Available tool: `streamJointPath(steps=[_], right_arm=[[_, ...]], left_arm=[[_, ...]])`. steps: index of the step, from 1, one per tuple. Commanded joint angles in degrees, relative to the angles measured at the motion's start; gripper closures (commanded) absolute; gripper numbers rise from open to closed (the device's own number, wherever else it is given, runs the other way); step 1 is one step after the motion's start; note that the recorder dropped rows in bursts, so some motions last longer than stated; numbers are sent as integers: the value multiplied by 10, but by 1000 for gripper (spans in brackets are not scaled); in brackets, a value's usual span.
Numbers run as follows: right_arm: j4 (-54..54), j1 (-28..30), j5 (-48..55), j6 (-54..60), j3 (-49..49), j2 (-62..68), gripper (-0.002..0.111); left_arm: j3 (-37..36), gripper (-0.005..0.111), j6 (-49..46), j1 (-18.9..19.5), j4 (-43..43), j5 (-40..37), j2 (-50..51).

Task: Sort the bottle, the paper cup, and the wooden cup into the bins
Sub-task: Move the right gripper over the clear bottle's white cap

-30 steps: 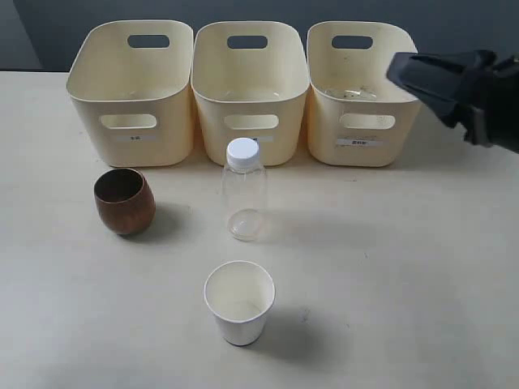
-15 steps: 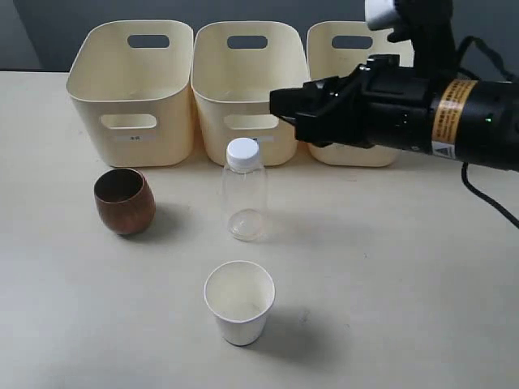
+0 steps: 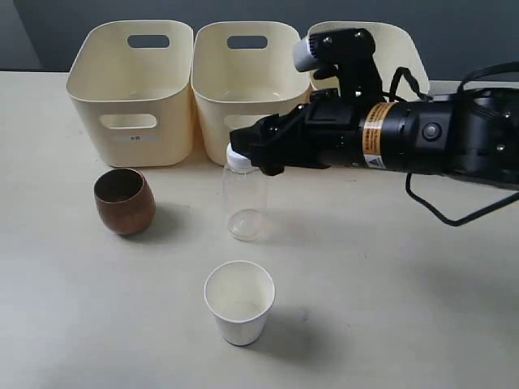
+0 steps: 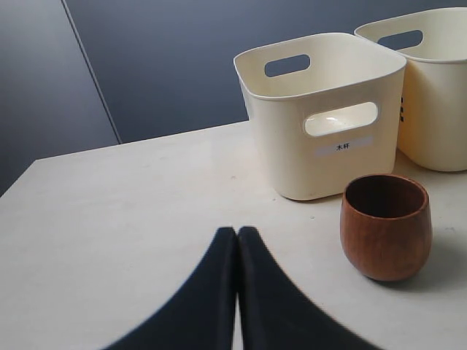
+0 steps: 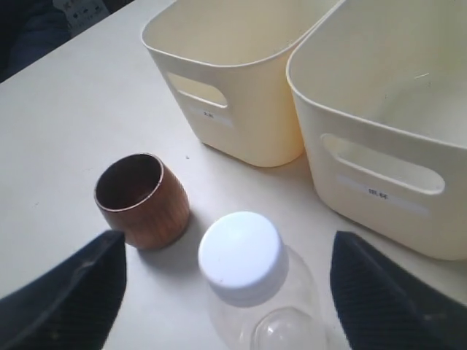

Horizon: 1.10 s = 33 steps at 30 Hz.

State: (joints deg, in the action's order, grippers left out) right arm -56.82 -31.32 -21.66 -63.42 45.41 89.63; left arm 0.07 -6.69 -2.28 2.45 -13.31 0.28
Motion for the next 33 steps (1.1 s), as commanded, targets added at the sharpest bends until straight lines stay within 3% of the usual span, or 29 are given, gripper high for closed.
streamJointPath(steps=[1, 11, 18, 33], right_arm=[[13, -2, 2, 6, 17, 19, 35], [35, -15, -9, 14, 23, 32, 35], [122, -20, 2, 113, 23, 53, 35], [192, -41, -12, 177, 23, 73, 35]], left_arm=[[-1, 107, 1, -2, 0, 0, -3], [-1, 107, 1, -2, 0, 0, -3], [-1, 107, 1, -2, 0, 0, -3], [-1, 107, 1, -2, 0, 0, -3]])
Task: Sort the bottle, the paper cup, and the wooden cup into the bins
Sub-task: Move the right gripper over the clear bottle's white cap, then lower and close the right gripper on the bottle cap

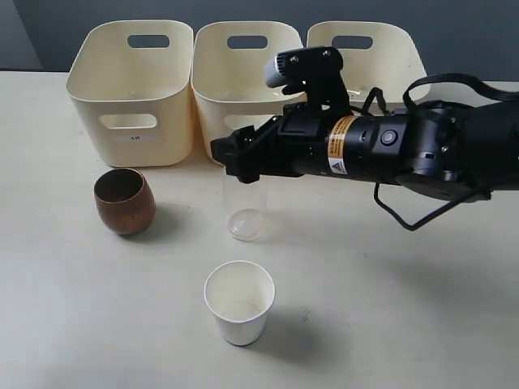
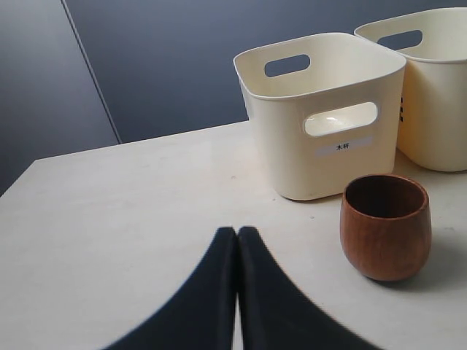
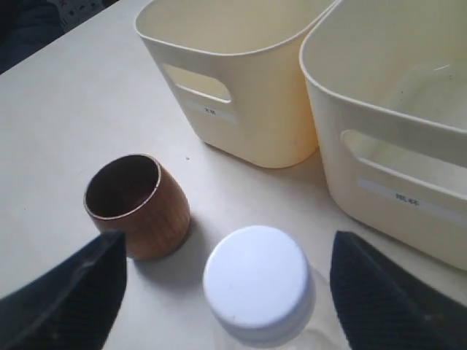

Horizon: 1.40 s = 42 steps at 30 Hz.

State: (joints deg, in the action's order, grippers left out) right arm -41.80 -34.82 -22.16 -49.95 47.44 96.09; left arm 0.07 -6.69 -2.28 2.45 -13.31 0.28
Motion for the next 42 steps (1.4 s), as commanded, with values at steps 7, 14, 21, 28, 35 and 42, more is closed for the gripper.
streamJointPath(steps=[7, 14, 21, 28, 35, 42], right_arm=[[86, -6, -7, 82, 3, 23, 35], [89, -6, -16, 83, 3, 32, 51], [89, -6, -33, 94, 3, 36, 53], [105, -6, -25, 95, 3, 36, 39], [114, -6, -15, 94, 3, 36, 39], [117, -6, -15, 94, 3, 36, 39]], left_arm=[[-1, 107, 1, -2, 0, 0, -3], [-1, 107, 1, -2, 0, 0, -3], [-1, 107, 1, -2, 0, 0, -3], [-1, 107, 1, -2, 0, 0, -3], [-1, 107, 1, -2, 0, 0, -3], [-1, 107, 1, -2, 0, 0, -3]])
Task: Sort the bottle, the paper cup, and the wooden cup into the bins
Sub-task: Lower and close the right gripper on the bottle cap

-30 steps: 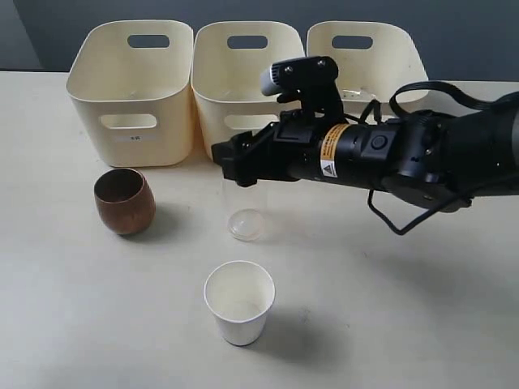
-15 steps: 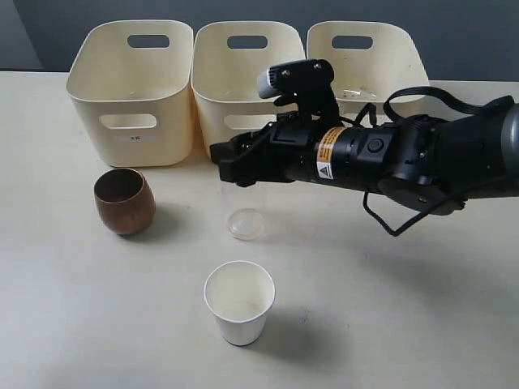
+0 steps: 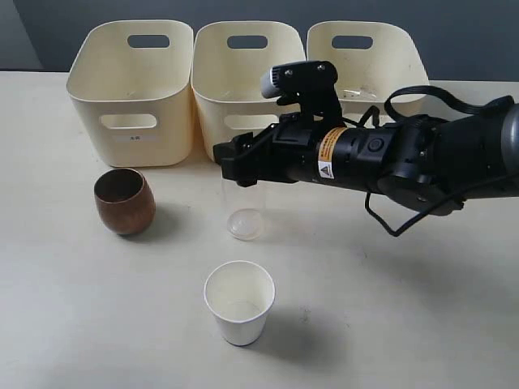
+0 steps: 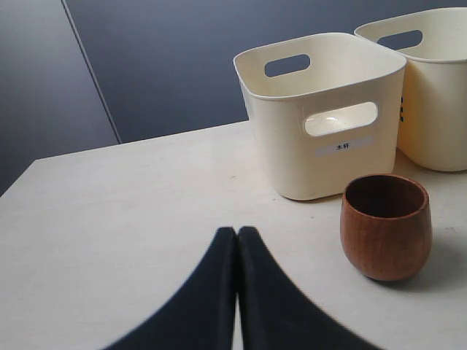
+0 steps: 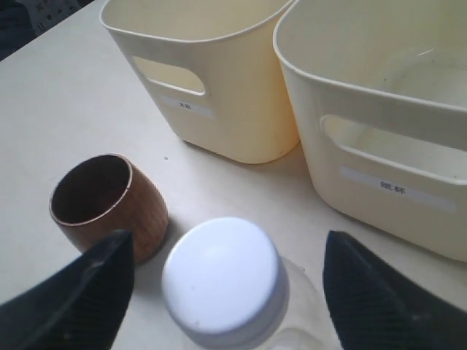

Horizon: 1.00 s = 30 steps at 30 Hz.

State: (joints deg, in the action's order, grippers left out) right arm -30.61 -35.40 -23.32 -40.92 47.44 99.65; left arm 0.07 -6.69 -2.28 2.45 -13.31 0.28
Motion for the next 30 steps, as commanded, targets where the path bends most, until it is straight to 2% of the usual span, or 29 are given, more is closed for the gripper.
streamJointPath(steps=[1, 15, 17, 23, 30], right_arm=[[5, 0, -4, 4, 3, 1, 39], [42, 0, -30, 4, 3, 28, 40], [42, 0, -32, 4, 3, 28, 46], [42, 0, -31, 4, 3, 28, 78], [42, 0, -30, 4, 3, 28, 100]], left_arm=[[-1, 107, 1, -2, 0, 0, -3], [-1, 107, 1, -2, 0, 0, -3], [-1, 107, 1, -2, 0, 0, -3], [-1, 107, 1, -2, 0, 0, -3], [-1, 107, 1, -2, 0, 0, -3]])
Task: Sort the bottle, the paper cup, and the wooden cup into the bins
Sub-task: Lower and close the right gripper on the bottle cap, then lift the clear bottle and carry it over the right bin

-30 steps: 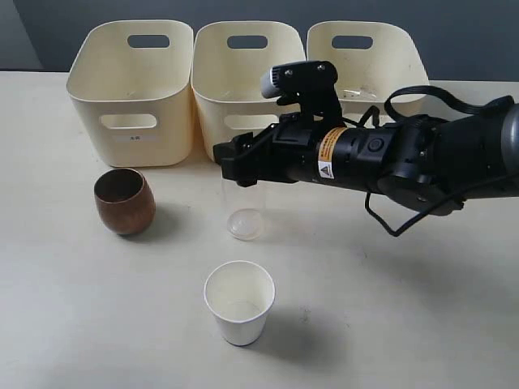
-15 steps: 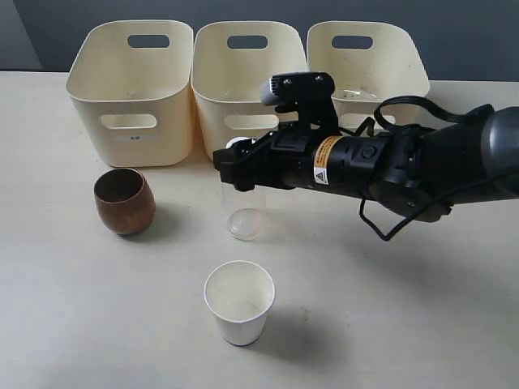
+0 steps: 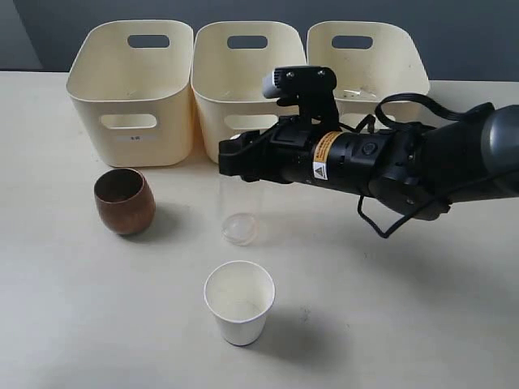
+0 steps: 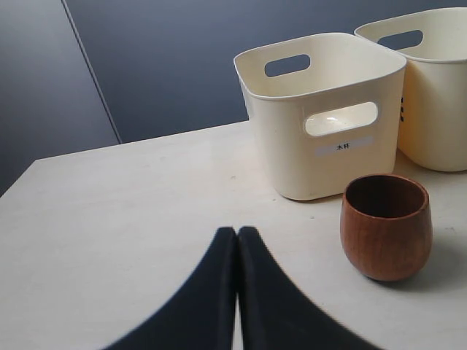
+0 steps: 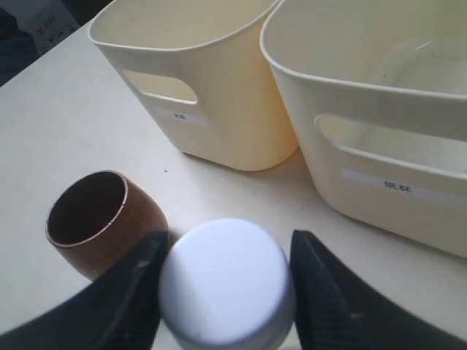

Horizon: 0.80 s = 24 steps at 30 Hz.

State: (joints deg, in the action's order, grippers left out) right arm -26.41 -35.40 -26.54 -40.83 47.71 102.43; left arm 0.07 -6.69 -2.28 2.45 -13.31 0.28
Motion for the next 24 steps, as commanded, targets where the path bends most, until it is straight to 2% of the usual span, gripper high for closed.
streamJointPath(steps=[1, 4, 9, 12, 17, 24], right_arm=[[-1, 0, 2, 3, 0, 0, 102], [-1, 1, 2, 3, 0, -9, 109], [1, 1, 4, 20, 0, -51, 109], [37, 1, 39, 78, 0, -83, 109], [166, 1, 116, 235, 0, -133, 109], [298, 1, 114, 394, 0, -198, 109]], left_arm=[[-1, 107, 1, -2, 0, 0, -3], [-1, 107, 1, -2, 0, 0, -3], [-1, 107, 1, -2, 0, 0, -3], [-1, 107, 1, -2, 0, 0, -3], [-1, 107, 1, -2, 0, 0, -3], [-1, 107, 1, -2, 0, 0, -3]])
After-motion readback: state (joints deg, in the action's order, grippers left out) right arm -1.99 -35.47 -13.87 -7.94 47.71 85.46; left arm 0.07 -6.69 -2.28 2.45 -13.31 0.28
